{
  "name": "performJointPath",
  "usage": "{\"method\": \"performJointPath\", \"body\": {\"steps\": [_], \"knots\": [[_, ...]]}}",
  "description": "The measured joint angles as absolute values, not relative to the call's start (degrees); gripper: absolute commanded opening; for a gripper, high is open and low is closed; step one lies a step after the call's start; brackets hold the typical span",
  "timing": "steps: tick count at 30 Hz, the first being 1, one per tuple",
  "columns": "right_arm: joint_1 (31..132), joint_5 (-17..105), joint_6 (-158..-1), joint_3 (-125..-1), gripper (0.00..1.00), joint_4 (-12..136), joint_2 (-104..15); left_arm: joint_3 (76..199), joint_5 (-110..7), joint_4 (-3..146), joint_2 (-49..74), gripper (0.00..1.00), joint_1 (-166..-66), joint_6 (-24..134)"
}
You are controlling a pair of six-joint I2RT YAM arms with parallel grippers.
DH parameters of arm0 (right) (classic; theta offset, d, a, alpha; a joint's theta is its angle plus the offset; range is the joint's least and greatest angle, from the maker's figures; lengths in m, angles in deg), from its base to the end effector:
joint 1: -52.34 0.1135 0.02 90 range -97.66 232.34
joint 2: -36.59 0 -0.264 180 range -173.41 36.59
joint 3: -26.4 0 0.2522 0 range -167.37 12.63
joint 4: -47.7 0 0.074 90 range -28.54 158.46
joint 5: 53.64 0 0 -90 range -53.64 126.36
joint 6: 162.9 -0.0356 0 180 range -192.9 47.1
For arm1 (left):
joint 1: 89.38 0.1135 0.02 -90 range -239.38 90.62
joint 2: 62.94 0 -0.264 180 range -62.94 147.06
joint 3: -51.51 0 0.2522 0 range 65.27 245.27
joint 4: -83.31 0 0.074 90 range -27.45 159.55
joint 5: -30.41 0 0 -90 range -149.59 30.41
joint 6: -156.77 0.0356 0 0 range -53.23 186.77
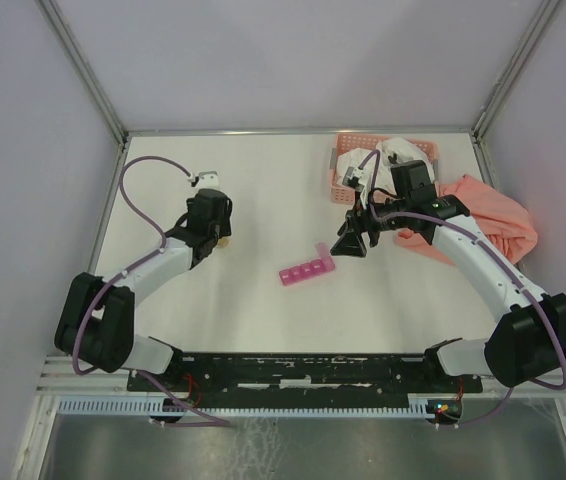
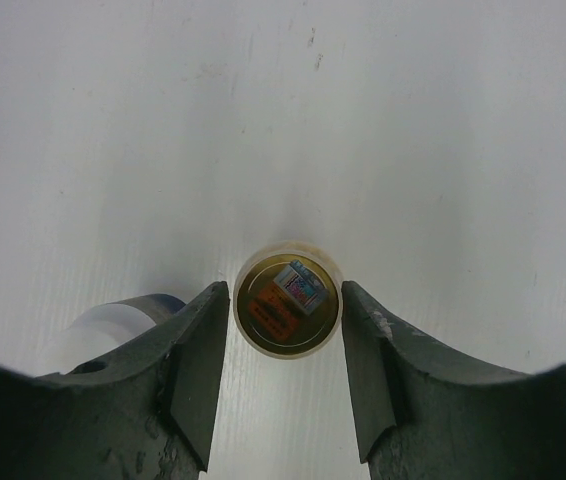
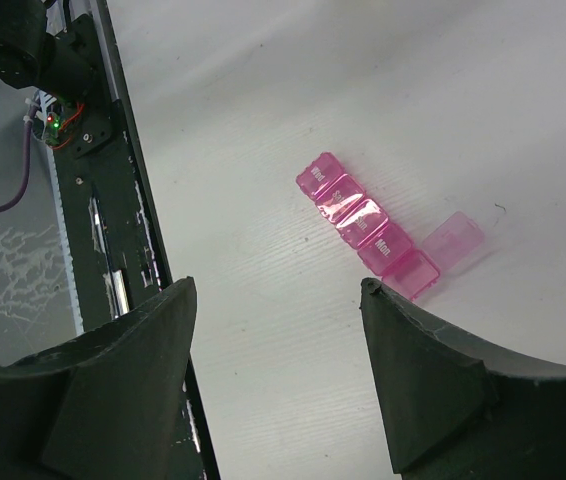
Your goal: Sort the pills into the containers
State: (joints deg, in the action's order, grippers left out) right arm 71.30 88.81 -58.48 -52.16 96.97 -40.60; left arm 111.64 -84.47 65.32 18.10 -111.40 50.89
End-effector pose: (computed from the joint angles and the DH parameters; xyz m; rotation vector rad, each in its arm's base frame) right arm 0.2535 0.1169 0.3060 -1.0389 2.0021 1.1246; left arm 0.2811 -0.0975 0.2175 -0.1121 2.1764 0.1157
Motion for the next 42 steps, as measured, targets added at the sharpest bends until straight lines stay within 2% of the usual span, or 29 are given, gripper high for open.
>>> {"method": "performJointPath", "body": {"steps": [11,12,15,17,25,29,34,38,42], "knots": [[71.30,88.81,-58.48,-52.16,0.75,97.10,-40.60,112.62,-83.36,65.32,19.61,0.55,-111.20,50.89],[71.30,88.81,-58.48,-52.16,0.75,97.10,-40.60,112.64,-83.27,65.30,19.76,0.51,-111.20,50.89],[71.30,88.81,-58.48,-52.16,0.75,97.12,-40.60,112.84,-82.94,65.19,19.96,0.29,-111.20,50.89],[71.30,88.81,-58.48,-52.16,0.75,97.12,-40.60,113.01,-82.75,64.86,19.96,0.18,-111.20,50.92],[71.30,88.81,-58.26,-52.16,0.75,97.15,-40.60,112.73,-75.84,62.80,14.25,0.04,-111.20,50.17],[71.30,88.81,-56.43,-52.12,0.77,97.47,-40.49,109.98,-67.49,65.06,4.77,0.03,-111.20,47.57],[71.30,89.22,-53.39,-48.88,0.99,95.92,-37.67,101.76,-51.32,75.55,-5.64,0.03,-111.27,39.97],[71.30,91.45,-47.62,-44.99,0.99,94.59,-34.26,94.19,-41.77,86.13,-7.45,0.03,-112.75,32.43],[71.30,95.43,-38.92,-42.56,0.98,95.88,-32.23,86.28,-40.35,95.48,-9.44,0.03,-118.83,26.72]]}}
